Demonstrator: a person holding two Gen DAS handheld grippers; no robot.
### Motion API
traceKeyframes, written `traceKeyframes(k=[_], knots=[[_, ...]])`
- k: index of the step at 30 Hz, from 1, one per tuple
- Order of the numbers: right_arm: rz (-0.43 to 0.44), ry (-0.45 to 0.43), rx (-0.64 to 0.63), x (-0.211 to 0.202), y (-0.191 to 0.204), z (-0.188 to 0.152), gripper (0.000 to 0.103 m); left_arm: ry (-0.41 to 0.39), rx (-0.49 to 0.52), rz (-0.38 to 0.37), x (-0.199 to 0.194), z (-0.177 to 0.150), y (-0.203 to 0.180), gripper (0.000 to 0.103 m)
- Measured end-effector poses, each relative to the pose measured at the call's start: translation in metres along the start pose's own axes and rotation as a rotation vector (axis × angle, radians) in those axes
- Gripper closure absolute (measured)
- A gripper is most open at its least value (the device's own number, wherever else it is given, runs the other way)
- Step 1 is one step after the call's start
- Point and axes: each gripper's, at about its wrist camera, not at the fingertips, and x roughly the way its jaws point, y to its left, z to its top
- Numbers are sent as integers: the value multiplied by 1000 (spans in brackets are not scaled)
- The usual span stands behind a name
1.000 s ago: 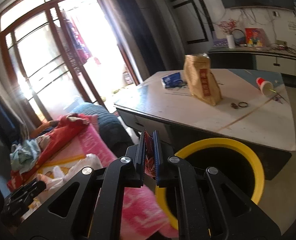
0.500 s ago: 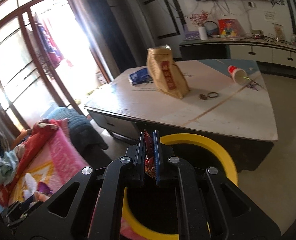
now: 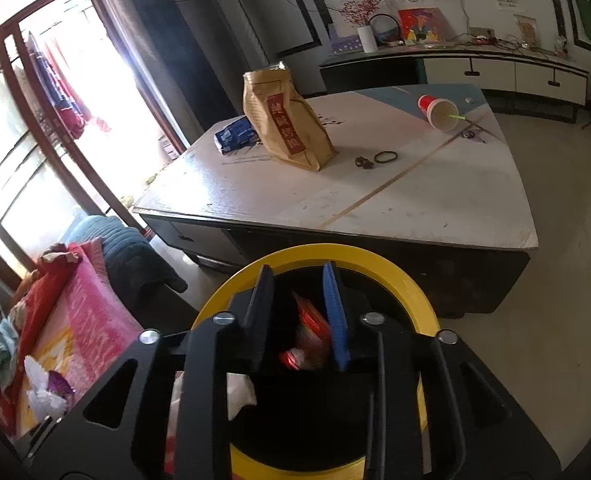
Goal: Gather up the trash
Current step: 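Open both tools to drop the bag and wrapper into the bin, then move both tools back over the trash pile on the bed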
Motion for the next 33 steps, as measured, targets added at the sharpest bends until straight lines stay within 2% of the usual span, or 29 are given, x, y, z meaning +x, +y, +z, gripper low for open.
traceKeyframes(k=[3,5,8,19,22,31,33], knots=[[-9,-2,4,0,-1,-1,67,-10,-20,-13,2,1,-1,45],[-9,-2,-3,-1,2,-1,66,-15,-38,-19,0,2,2,29],[7,-9,-10,-6,9,-2,59,-36,-55,1,-7,3,7,18],[109,-30,-74,-33,48,-6,54,-106,-134,61,-45,0,43,13],[142,-30,-91,-40,59,-10,47,-130,-154,80,-57,-1,53,13],[225,-10,-152,-57,92,-24,47,-186,-220,145,-90,-5,89,12],[238,-8,-171,-61,100,-28,44,-196,-235,157,-96,-7,96,12]])
